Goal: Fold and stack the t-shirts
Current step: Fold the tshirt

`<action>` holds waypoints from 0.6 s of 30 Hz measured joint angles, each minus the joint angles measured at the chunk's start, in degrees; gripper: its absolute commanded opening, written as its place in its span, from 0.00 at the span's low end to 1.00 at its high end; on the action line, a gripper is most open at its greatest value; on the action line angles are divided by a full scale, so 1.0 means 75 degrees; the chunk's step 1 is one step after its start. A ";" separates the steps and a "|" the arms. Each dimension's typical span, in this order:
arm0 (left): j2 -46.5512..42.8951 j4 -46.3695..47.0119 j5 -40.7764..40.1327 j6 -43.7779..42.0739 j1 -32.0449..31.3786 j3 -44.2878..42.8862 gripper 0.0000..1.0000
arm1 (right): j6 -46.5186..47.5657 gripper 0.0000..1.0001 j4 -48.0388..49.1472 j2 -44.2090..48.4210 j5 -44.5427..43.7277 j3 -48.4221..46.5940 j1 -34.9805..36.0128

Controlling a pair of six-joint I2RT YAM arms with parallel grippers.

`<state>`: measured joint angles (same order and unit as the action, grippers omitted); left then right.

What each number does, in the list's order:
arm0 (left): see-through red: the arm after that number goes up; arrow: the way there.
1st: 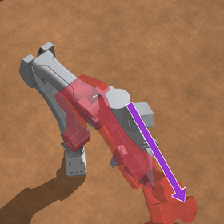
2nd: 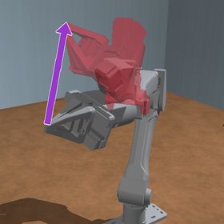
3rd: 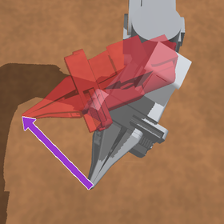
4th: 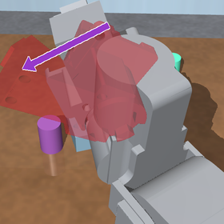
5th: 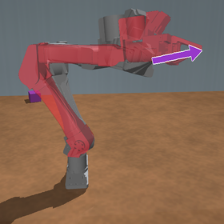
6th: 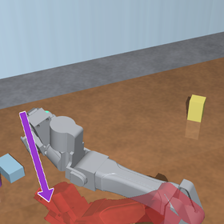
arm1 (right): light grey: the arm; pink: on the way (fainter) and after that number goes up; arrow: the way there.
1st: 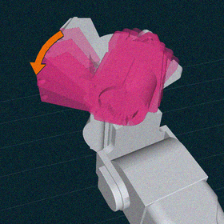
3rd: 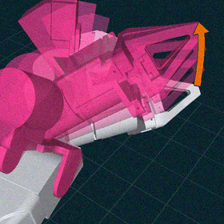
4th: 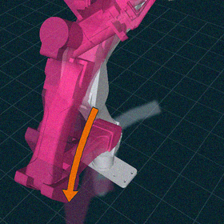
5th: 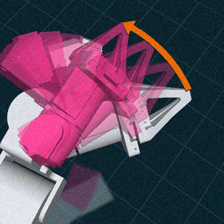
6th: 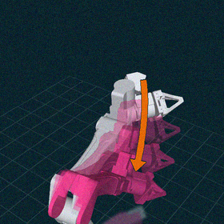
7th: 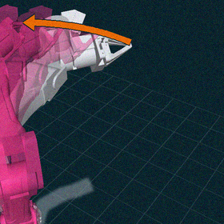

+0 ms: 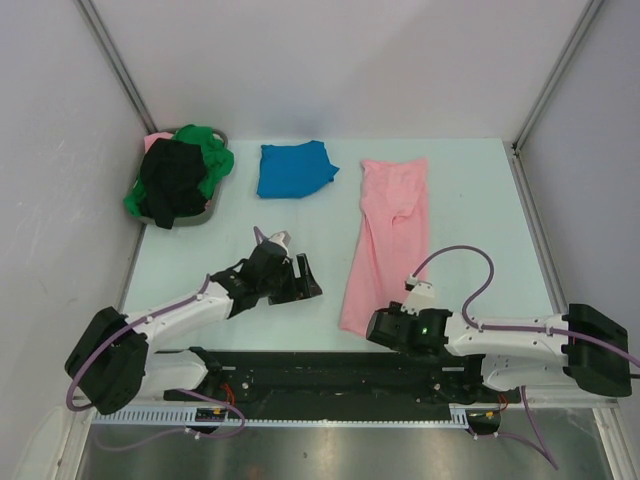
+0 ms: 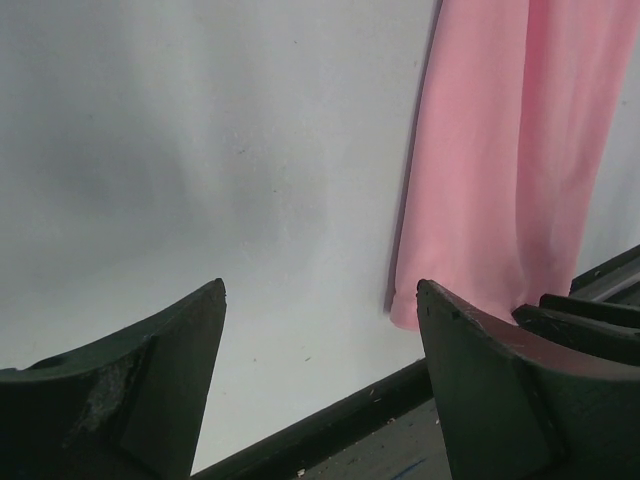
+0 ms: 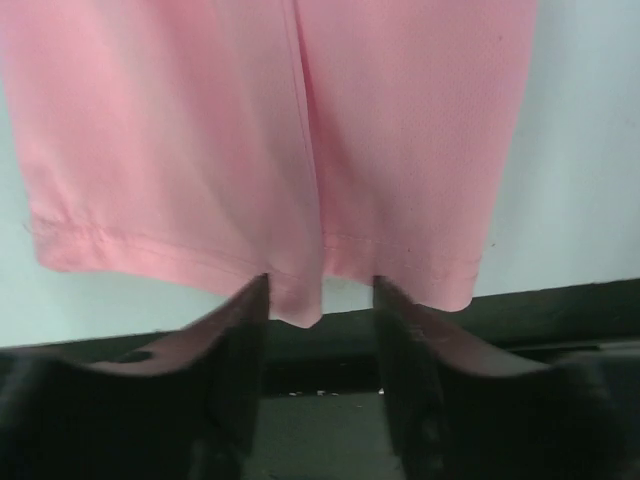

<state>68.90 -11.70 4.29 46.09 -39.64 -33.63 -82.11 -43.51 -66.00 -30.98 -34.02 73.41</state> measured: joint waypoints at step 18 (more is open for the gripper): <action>0.2291 0.0309 0.0105 0.0003 -0.1297 -0.1189 0.81 | 0.1087 1.00 -0.0627 0.2393 -0.0487 -0.0172 -0.2052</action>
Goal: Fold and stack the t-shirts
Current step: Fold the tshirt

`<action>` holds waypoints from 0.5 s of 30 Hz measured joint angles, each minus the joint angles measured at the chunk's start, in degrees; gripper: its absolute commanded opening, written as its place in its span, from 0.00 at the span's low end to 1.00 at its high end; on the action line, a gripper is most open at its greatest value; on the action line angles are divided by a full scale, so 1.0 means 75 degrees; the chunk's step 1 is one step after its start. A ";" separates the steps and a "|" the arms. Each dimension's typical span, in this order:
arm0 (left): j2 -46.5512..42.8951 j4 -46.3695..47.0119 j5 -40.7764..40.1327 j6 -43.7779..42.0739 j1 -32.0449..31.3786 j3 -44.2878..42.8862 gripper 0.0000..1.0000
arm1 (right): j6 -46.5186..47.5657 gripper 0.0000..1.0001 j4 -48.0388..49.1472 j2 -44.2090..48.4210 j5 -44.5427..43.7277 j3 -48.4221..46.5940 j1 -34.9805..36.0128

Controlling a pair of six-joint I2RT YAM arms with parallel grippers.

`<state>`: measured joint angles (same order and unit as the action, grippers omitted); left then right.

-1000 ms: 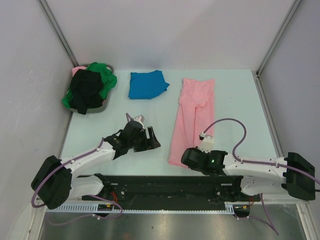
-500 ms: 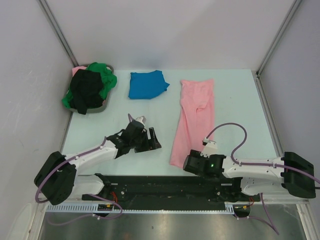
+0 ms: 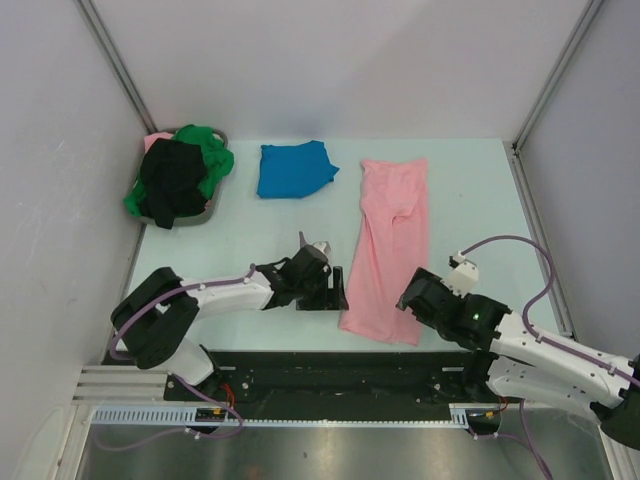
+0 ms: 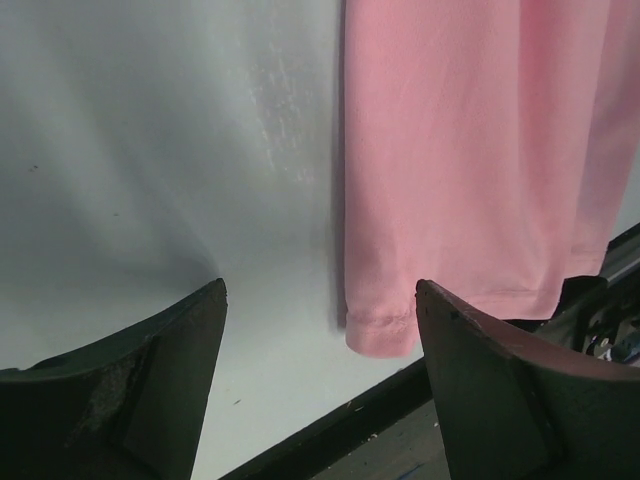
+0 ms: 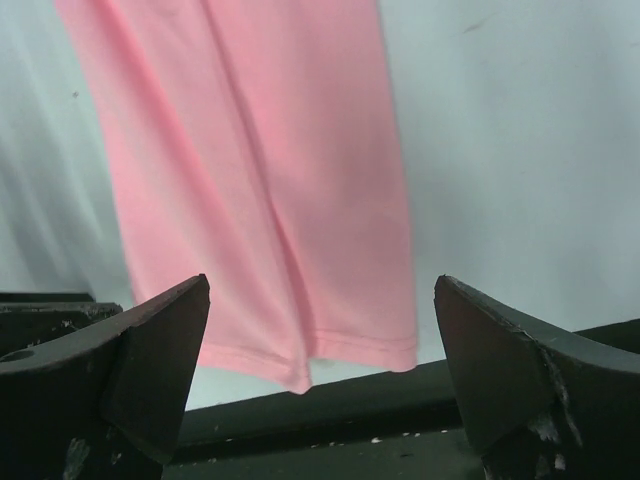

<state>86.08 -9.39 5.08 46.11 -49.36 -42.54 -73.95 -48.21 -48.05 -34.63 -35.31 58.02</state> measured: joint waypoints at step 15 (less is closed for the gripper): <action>0.0586 0.1262 0.0367 0.0487 -0.0828 0.0122 0.62 | 0.0402 1.00 -0.0516 0.0548 0.0087 0.0548 -0.0554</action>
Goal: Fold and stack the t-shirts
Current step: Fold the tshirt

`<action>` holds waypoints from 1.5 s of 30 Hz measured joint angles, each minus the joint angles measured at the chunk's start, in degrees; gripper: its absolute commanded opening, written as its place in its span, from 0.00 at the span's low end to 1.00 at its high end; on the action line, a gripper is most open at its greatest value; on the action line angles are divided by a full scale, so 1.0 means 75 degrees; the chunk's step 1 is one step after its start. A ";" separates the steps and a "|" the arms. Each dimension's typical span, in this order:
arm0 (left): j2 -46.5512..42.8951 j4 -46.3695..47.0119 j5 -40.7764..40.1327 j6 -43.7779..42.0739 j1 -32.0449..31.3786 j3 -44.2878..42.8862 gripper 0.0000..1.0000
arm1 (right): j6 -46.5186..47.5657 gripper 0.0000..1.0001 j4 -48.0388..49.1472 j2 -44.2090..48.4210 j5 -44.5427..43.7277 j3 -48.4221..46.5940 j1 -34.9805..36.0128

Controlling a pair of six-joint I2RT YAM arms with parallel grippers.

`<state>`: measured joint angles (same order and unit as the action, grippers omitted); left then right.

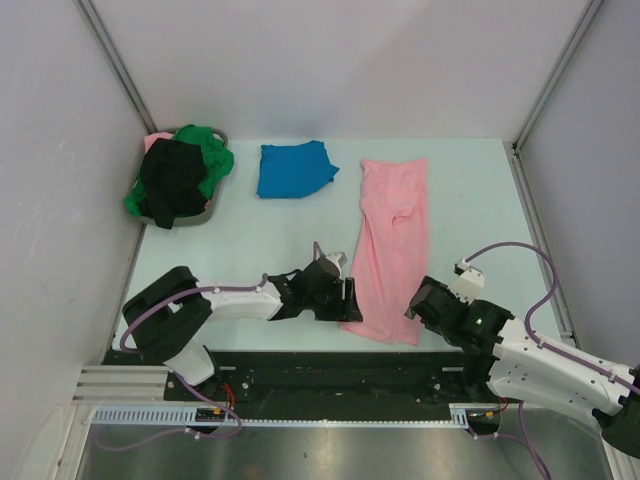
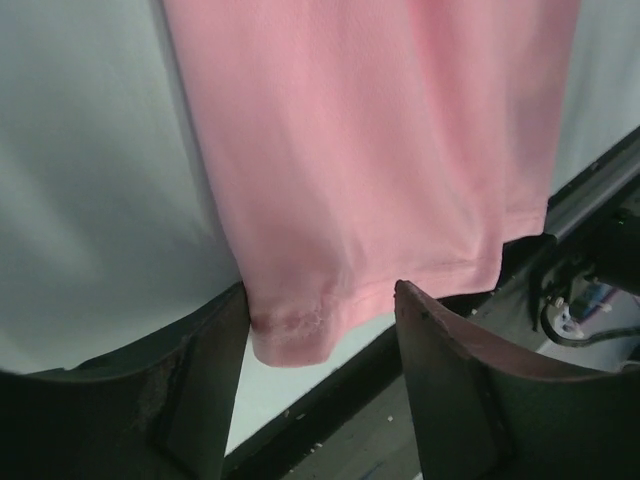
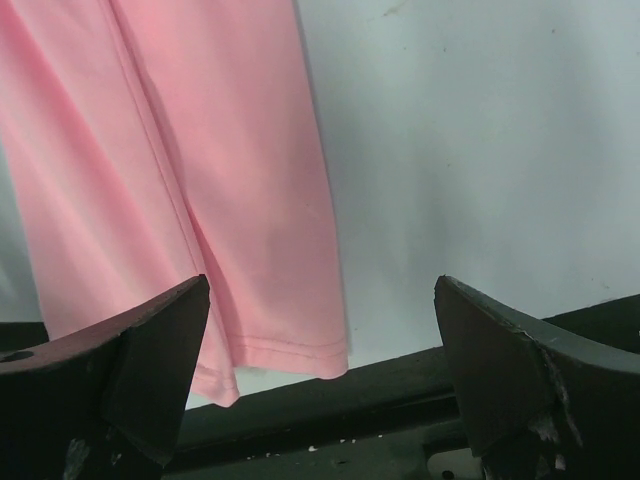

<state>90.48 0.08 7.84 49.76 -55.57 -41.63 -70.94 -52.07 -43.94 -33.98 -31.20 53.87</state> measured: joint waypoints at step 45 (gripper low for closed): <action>-0.0294 0.2049 -0.0204 0.1568 -0.1594 0.1684 0.11 | 0.4741 0.93 0.6388 -0.7720 0.3363 -0.5464 -0.3439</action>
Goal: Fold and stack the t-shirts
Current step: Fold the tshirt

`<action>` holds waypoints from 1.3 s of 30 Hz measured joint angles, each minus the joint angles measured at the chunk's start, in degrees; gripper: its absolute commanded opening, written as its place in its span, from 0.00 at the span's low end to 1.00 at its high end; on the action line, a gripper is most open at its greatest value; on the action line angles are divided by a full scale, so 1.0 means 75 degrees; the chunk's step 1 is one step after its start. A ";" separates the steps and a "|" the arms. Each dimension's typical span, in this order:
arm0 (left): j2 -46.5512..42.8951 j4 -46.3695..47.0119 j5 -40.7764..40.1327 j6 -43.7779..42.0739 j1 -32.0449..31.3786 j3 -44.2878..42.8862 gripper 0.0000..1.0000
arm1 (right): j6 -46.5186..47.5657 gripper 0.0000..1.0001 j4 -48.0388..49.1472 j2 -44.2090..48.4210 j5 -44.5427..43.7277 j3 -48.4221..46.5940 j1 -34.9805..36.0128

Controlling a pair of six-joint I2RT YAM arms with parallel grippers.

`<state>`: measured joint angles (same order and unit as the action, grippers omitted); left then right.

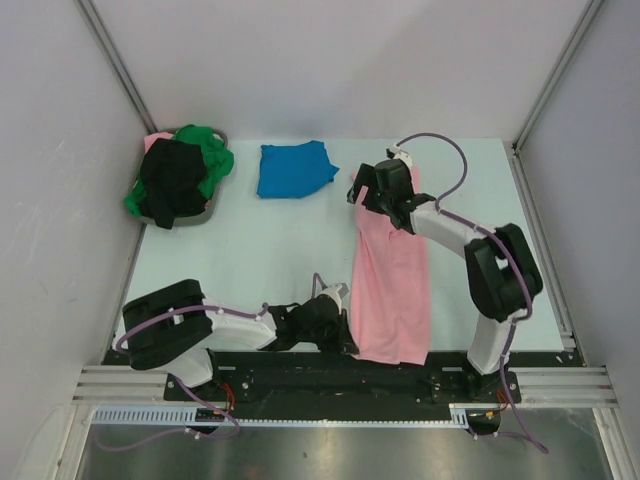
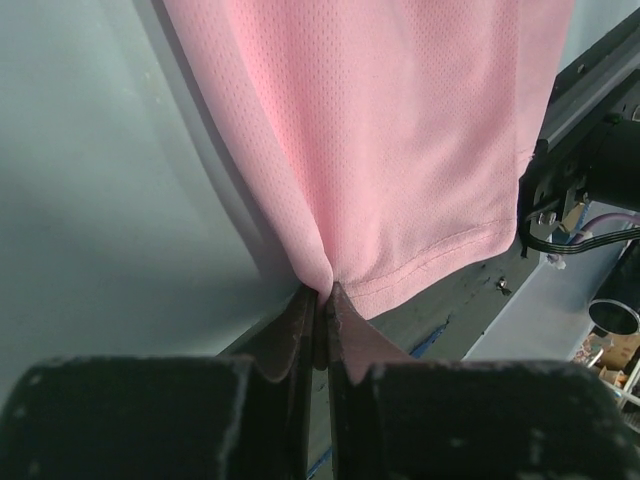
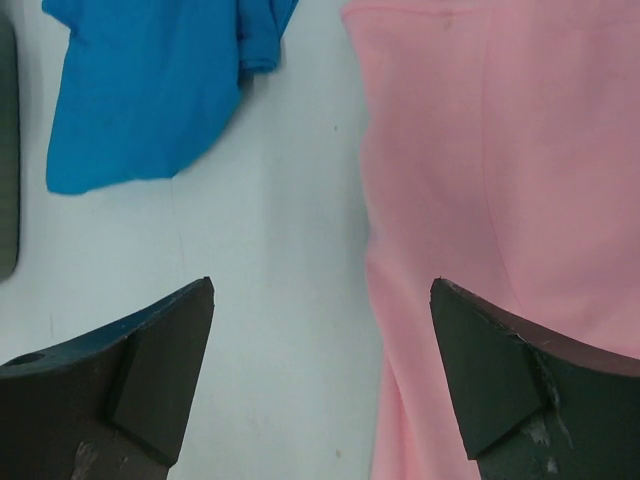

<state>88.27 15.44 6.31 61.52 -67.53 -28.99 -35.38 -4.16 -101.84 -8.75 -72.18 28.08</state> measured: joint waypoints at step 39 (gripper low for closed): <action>0.0589 0.0015 0.0548 -0.0353 -0.0032 -0.0335 0.12 | 0.0291 0.87 0.1376 -0.4264 0.1008 -0.3550 -0.0463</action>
<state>92.68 15.55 10.41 58.87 -67.77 -31.51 -33.19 6.15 -133.82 -1.19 -98.80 24.60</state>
